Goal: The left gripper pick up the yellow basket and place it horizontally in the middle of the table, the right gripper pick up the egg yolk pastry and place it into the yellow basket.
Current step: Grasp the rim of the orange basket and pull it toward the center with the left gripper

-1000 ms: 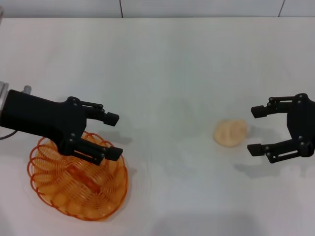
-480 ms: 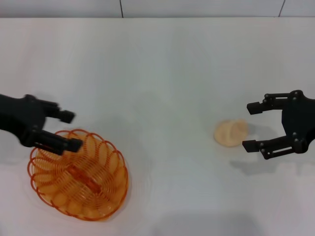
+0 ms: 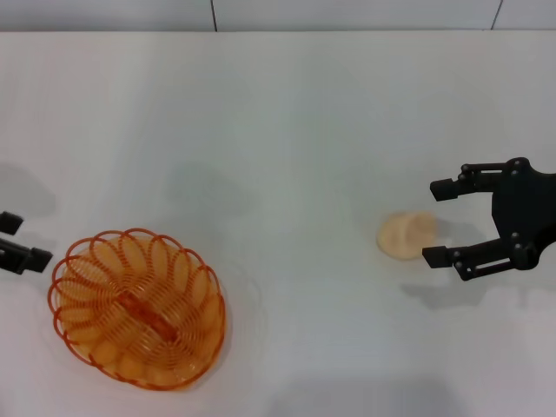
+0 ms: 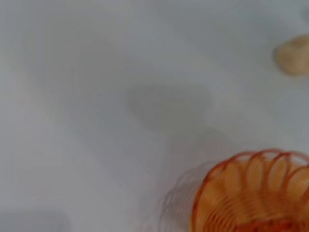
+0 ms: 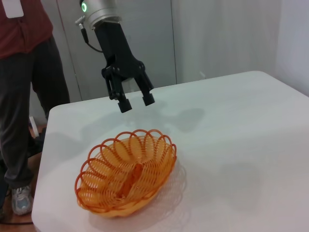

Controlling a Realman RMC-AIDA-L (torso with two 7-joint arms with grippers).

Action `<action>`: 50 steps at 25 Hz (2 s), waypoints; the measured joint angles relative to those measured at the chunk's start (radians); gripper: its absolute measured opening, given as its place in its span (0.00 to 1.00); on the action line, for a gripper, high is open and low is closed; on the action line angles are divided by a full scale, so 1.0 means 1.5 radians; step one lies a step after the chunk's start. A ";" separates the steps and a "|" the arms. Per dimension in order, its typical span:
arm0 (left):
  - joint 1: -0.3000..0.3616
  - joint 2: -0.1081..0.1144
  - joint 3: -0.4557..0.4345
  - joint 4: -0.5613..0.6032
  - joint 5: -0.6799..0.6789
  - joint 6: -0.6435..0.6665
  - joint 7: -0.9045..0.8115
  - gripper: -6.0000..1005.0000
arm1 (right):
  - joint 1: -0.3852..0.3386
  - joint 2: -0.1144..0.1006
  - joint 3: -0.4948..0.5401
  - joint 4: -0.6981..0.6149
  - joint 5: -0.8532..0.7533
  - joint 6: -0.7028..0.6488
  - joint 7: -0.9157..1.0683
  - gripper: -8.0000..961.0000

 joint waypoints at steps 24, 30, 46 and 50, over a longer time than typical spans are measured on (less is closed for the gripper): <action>-0.096 -0.041 0.009 -0.124 0.142 -0.082 -0.029 0.83 | 0.002 0.000 -0.011 0.005 0.009 -0.008 0.001 0.89; -0.109 -0.048 0.014 -0.141 0.165 -0.093 -0.040 0.80 | 0.000 0.000 -0.010 0.005 0.009 -0.008 0.001 0.89; -0.116 -0.057 0.015 -0.178 0.172 -0.142 -0.052 0.52 | -0.001 0.000 -0.010 0.006 0.008 -0.008 0.001 0.89; -0.117 -0.060 0.015 -0.179 0.172 -0.153 -0.058 0.42 | -0.001 0.000 -0.010 0.006 0.008 -0.009 0.001 0.89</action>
